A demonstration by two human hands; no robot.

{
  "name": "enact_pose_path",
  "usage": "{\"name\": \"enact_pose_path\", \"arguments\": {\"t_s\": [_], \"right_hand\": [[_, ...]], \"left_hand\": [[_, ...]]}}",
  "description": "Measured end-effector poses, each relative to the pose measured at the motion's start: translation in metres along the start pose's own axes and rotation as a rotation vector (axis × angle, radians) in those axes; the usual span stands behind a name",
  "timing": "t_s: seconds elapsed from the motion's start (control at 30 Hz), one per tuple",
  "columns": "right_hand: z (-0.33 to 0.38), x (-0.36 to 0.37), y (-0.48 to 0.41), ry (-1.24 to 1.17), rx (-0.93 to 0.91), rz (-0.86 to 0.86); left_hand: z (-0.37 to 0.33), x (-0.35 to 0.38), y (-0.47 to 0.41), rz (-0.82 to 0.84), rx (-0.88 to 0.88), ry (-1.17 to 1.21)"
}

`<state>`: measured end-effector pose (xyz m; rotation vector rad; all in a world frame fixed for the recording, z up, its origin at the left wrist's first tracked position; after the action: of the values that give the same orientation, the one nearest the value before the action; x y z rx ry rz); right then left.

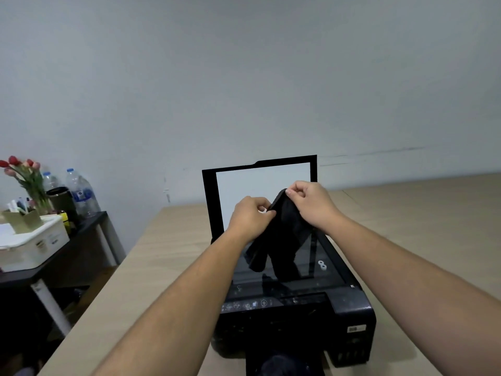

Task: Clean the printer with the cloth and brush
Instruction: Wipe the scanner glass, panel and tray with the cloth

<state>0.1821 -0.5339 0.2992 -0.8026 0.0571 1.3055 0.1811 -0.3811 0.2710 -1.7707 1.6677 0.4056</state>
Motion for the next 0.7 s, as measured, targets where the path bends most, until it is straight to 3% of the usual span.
{"name": "enact_pose_path", "arguments": {"t_s": [0.23, 0.37, 0.47, 0.53, 0.63, 0.7], "right_hand": [[0.012, -0.023, -0.009, 0.160, -0.054, -0.070], [-0.012, -0.027, -0.012, 0.198, 0.023, -0.087], [-0.026, -0.026, 0.000, -0.019, 0.083, -0.123], [-0.038, -0.001, 0.013, -0.196, 0.163, 0.068], [-0.053, 0.056, 0.051, -0.148, 0.234, 0.537], [-0.059, 0.077, 0.068, -0.223, 0.263, 0.628]], "left_hand": [[-0.009, -0.011, -0.004, 0.033, 0.004, -0.003], [-0.022, -0.018, -0.010, 0.075, -0.019, 0.159], [-0.025, -0.019, -0.015, 0.086, -0.098, 0.333], [-0.026, -0.019, -0.017, 0.105, -0.141, 0.438], [-0.033, -0.020, -0.015, 0.138, -0.169, 0.589], [-0.035, -0.021, -0.015, 0.124, -0.193, 0.712]]}}
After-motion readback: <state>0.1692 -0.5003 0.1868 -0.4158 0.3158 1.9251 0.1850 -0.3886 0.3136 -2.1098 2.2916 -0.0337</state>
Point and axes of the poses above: each hand's wrist, its own y-axis away from the middle knuckle, its own x-axis out of the palm, z = x × y, the point moved 10 cm from there along -y, towards the middle knuckle, and after that the axes turned 2 degrees about -x, right-handed, at the moved point
